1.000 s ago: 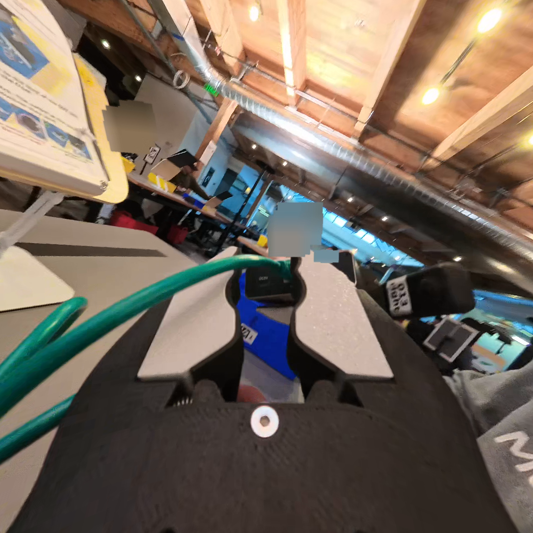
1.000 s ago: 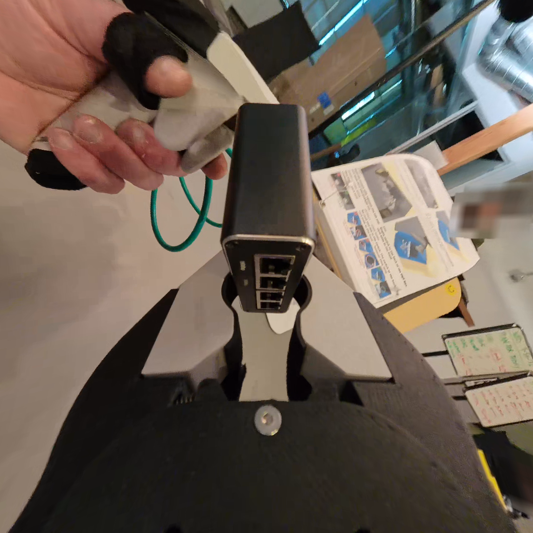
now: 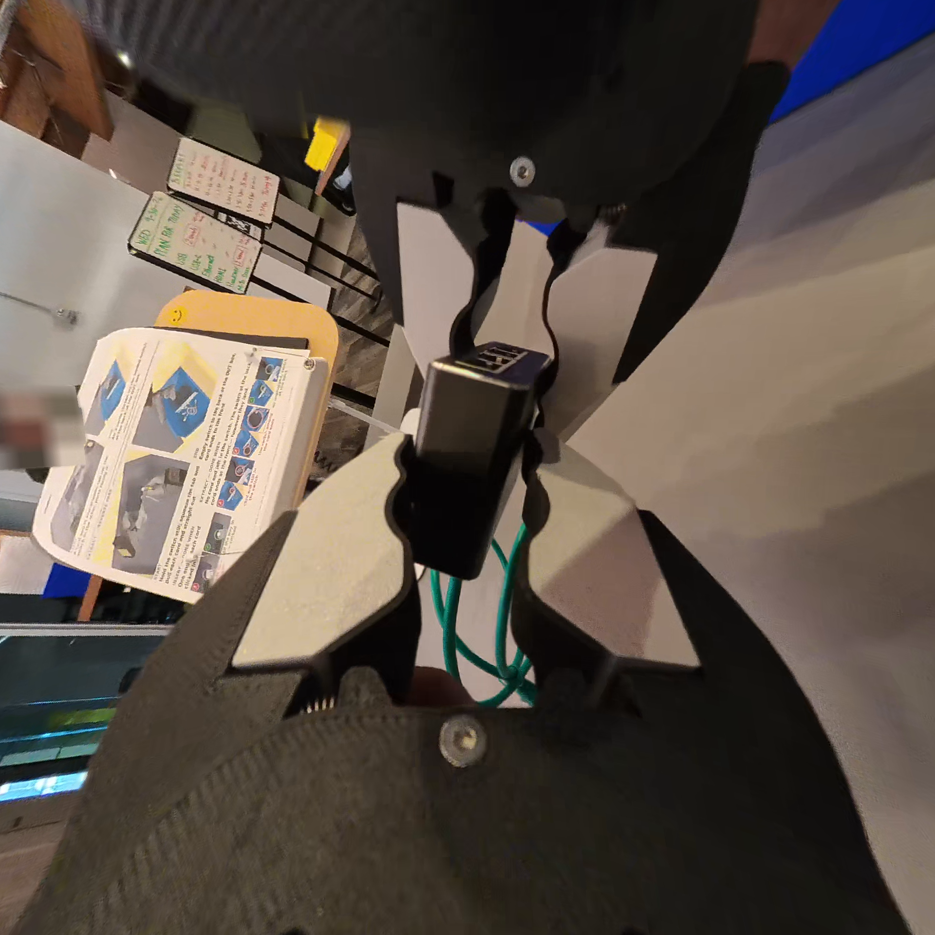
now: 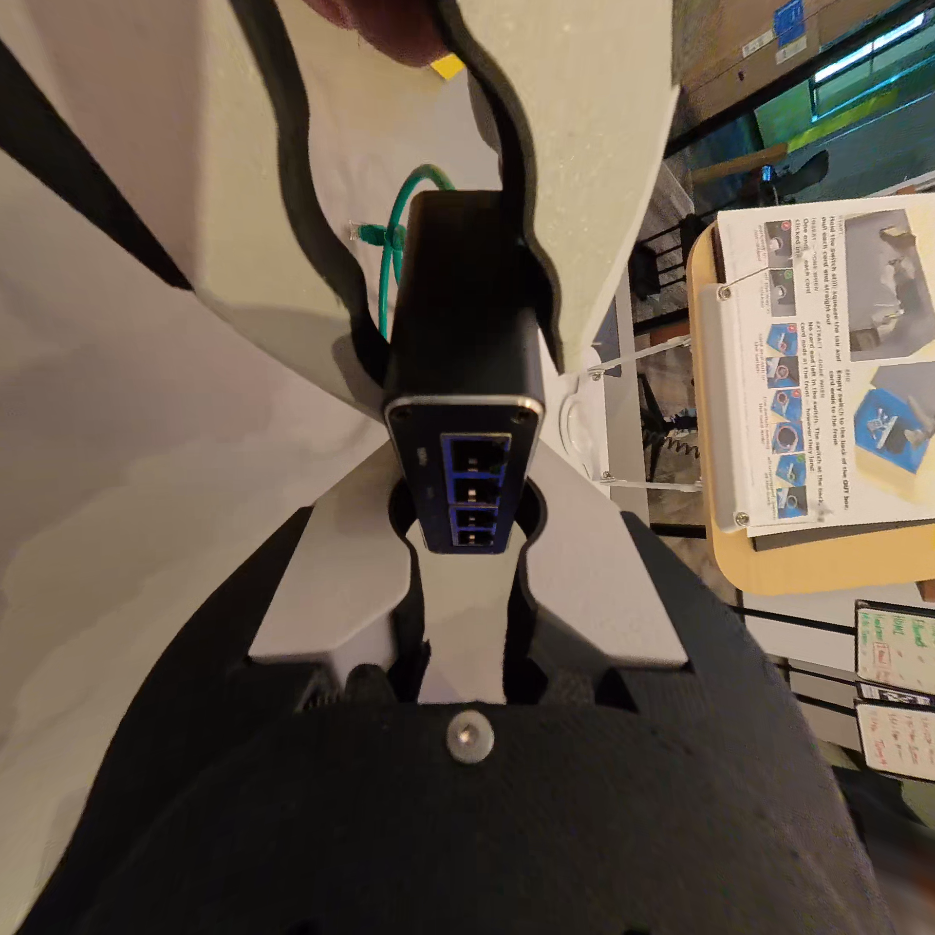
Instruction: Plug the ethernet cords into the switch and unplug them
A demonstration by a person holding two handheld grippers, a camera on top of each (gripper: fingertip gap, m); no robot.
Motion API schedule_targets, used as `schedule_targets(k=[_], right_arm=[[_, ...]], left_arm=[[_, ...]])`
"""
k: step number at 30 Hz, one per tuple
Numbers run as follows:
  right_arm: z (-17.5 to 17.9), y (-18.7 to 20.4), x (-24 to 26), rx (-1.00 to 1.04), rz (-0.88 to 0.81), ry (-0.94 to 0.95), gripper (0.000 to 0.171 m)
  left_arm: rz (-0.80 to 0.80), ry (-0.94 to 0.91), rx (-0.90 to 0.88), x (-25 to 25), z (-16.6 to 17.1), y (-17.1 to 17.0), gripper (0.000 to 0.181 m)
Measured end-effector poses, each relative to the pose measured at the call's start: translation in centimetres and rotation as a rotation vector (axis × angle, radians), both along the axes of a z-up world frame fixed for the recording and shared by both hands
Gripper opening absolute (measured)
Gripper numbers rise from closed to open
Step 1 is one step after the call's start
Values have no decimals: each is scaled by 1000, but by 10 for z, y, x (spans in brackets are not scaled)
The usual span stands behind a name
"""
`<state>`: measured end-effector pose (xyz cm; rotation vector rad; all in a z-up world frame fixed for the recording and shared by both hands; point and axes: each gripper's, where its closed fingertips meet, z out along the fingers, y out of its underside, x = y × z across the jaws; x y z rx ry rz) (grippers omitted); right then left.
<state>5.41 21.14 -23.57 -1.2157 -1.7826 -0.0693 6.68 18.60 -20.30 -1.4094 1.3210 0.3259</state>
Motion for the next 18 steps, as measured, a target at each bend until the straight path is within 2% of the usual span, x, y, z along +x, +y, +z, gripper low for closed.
schedule_targets(k=[6, 11, 18], right_arm=[[29, -9, -6, 22, 61, 156, 37], [53, -15, -4, -74, 116, 355, 43], [57, -13, 4, -203, 146, 462, 47]], left_arm=[[-40, -144, 38, -3, 17, -6, 37], [-86, -281, 34, -13, 33, -11, 34], [-229, -467, 9, -20, 58, -29, 33]])
